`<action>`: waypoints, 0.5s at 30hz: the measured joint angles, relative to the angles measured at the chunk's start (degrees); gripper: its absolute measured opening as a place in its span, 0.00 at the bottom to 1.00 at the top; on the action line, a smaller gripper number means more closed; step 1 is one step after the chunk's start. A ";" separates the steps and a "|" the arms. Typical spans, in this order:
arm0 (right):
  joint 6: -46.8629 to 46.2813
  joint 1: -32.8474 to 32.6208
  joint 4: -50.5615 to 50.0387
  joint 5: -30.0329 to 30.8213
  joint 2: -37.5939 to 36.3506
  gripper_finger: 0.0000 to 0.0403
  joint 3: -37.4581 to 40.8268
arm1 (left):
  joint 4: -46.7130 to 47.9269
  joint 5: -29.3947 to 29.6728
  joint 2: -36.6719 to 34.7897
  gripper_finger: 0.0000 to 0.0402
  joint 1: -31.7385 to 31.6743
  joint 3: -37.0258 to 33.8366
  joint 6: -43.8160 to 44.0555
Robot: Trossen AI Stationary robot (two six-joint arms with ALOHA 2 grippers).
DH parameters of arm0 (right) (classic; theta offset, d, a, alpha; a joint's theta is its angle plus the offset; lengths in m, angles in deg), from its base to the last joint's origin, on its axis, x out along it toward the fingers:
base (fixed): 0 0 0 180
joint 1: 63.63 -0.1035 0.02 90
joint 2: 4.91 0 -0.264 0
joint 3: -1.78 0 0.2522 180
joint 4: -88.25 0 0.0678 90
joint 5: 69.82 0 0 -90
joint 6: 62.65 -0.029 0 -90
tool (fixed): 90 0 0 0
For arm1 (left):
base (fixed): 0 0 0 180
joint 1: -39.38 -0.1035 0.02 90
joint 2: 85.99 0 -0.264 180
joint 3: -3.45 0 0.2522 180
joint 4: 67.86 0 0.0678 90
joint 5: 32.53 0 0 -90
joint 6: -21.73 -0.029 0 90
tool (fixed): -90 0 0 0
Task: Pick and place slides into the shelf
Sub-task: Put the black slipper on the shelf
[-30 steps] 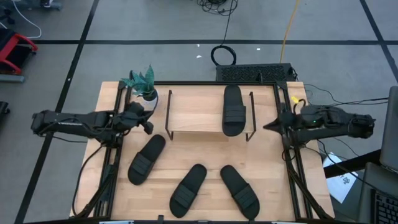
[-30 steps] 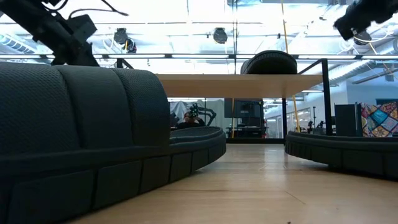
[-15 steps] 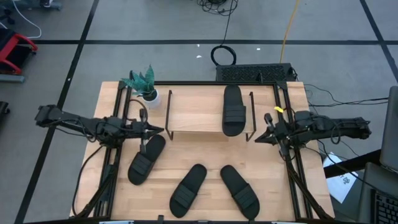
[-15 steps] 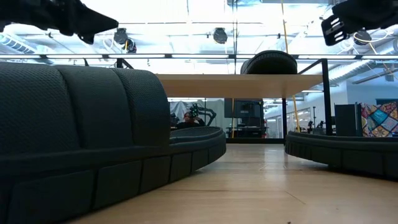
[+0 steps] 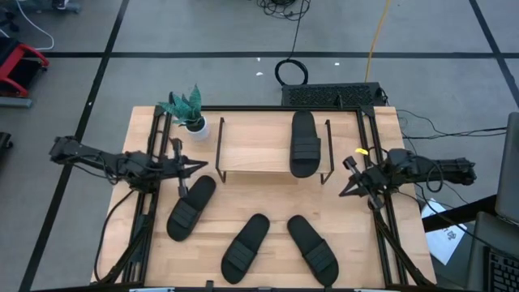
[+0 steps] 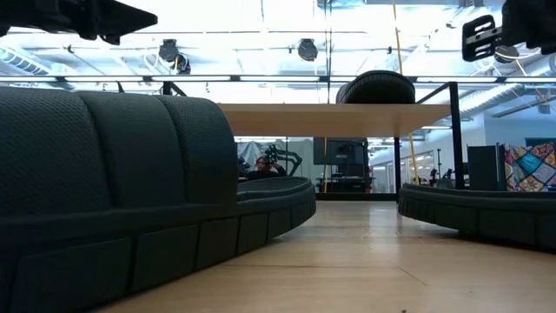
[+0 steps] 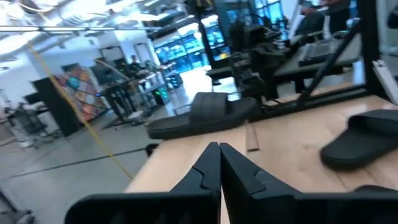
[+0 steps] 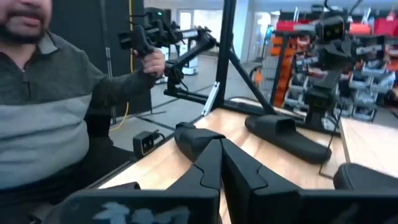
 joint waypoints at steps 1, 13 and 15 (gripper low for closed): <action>0.35 0.00 -0.08 -0.63 -0.48 0.00 0.33 | 0.64 0.84 -0.89 0.01 0.23 0.00 -0.19; 1.79 0.00 6.78 -0.64 -1.13 0.00 5.09 | 10.28 1.92 -5.53 0.00 2.10 0.02 4.67; 1.91 0.00 8.20 -0.64 -1.12 0.00 5.50 | 10.32 1.74 -5.30 0.01 2.39 0.02 4.59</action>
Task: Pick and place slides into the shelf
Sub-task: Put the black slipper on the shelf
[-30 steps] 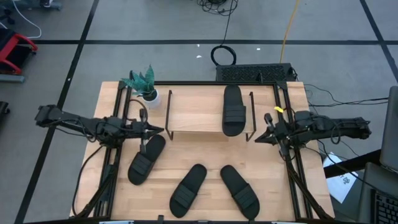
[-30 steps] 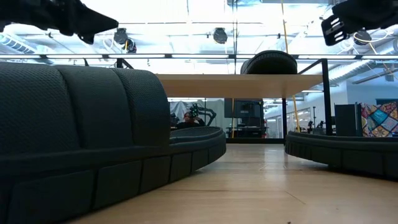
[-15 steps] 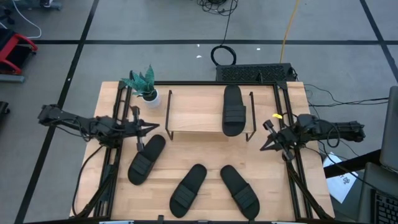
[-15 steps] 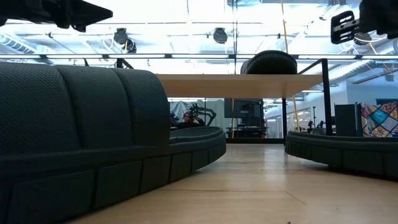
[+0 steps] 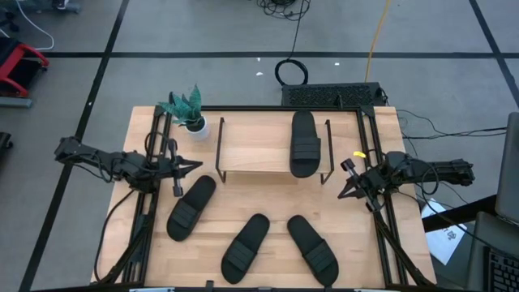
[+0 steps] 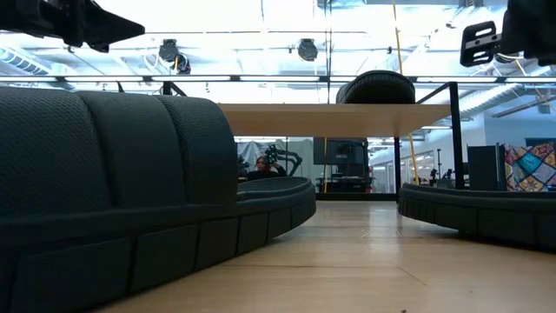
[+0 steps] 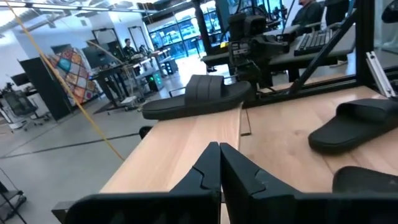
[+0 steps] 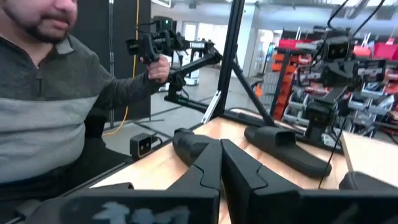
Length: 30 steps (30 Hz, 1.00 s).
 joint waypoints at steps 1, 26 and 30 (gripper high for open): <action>0.12 0.00 0.69 0.03 0.00 0.00 0.19 | 0.24 -0.04 0.18 0.00 0.15 0.00 -0.01; -0.31 0.00 12.70 0.07 0.00 0.00 3.37 | 35.30 14.75 17.60 0.00 40.24 14.69 43.78; 0.40 0.00 12.69 0.08 0.04 0.00 3.37 | 50.43 16.64 26.34 0.00 41.85 23.13 53.70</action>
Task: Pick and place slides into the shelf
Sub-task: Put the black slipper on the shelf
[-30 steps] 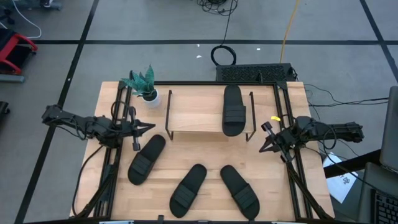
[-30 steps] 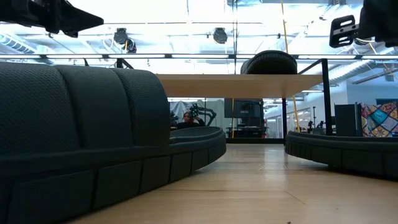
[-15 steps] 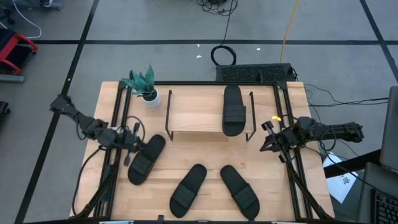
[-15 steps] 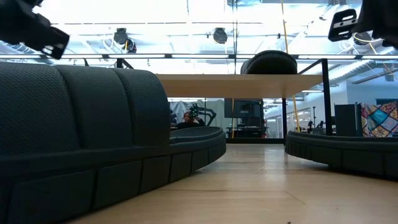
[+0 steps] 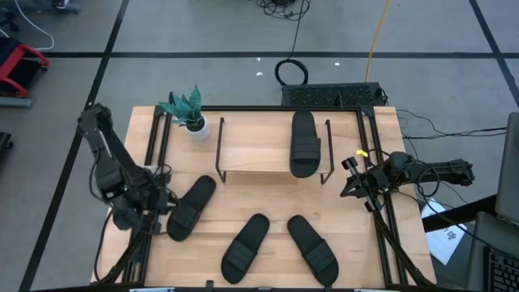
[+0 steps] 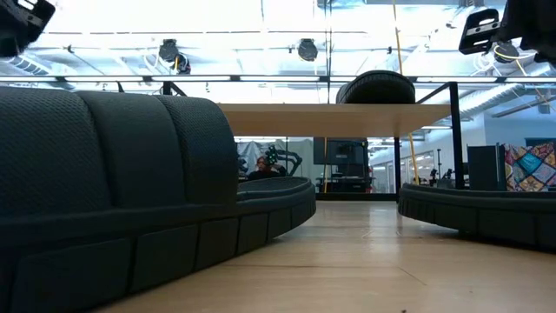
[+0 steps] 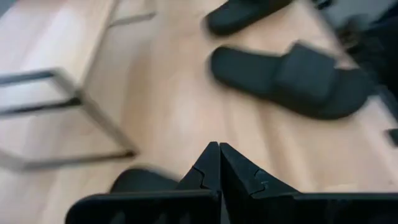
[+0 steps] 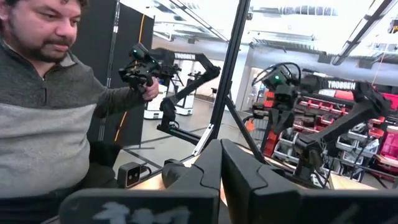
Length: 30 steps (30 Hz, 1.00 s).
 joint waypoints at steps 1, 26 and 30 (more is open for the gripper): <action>0.02 0.00 0.03 0.01 0.00 0.00 0.00 | 4.22 0.04 1.59 0.00 -0.54 2.31 3.29; 3.60 0.00 -0.04 0.02 7.13 0.00 -0.04 | 13.98 -45.43 3.01 0.00 -39.91 9.01 -8.41; 3.60 0.00 0.03 0.01 7.17 0.00 -0.04 | 14.20 -43.95 5.86 0.01 -43.39 7.86 -13.26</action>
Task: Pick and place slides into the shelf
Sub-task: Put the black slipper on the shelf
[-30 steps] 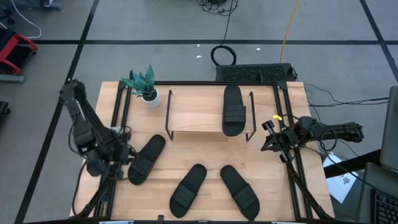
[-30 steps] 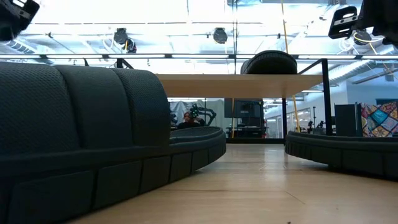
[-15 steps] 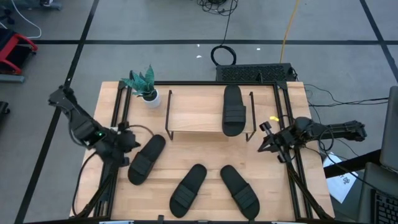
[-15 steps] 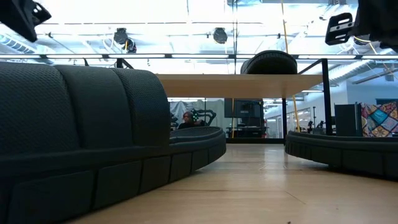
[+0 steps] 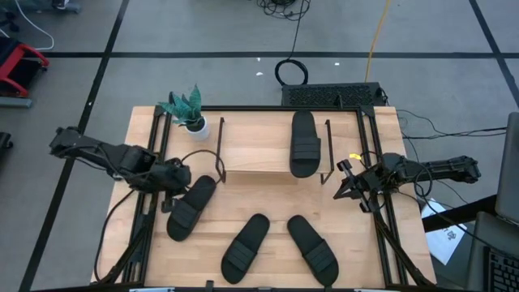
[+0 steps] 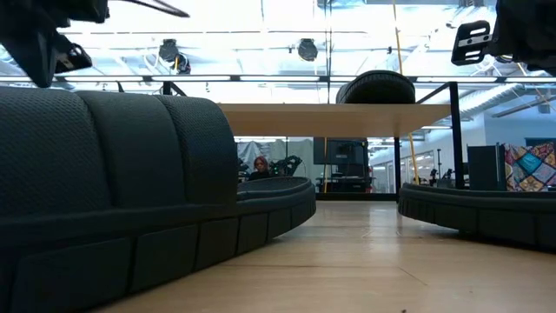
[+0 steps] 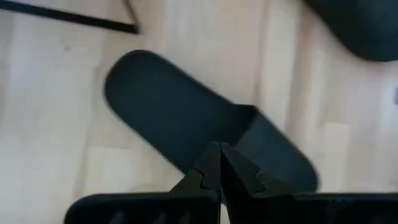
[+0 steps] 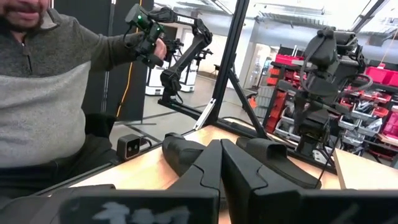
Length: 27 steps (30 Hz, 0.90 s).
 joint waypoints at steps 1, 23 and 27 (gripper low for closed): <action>0.00 0.00 -0.01 0.00 0.01 0.00 0.00 | -0.11 0.81 0.87 0.01 -0.69 -0.10 0.40; -1.97 0.02 0.00 -3.13 1.48 0.00 0.00 | -7.67 -11.11 10.25 0.67 -2.01 -3.38 0.06; -2.14 0.01 0.01 -3.13 1.50 0.00 0.00 | -7.97 -12.54 10.87 0.80 -0.90 -3.38 0.99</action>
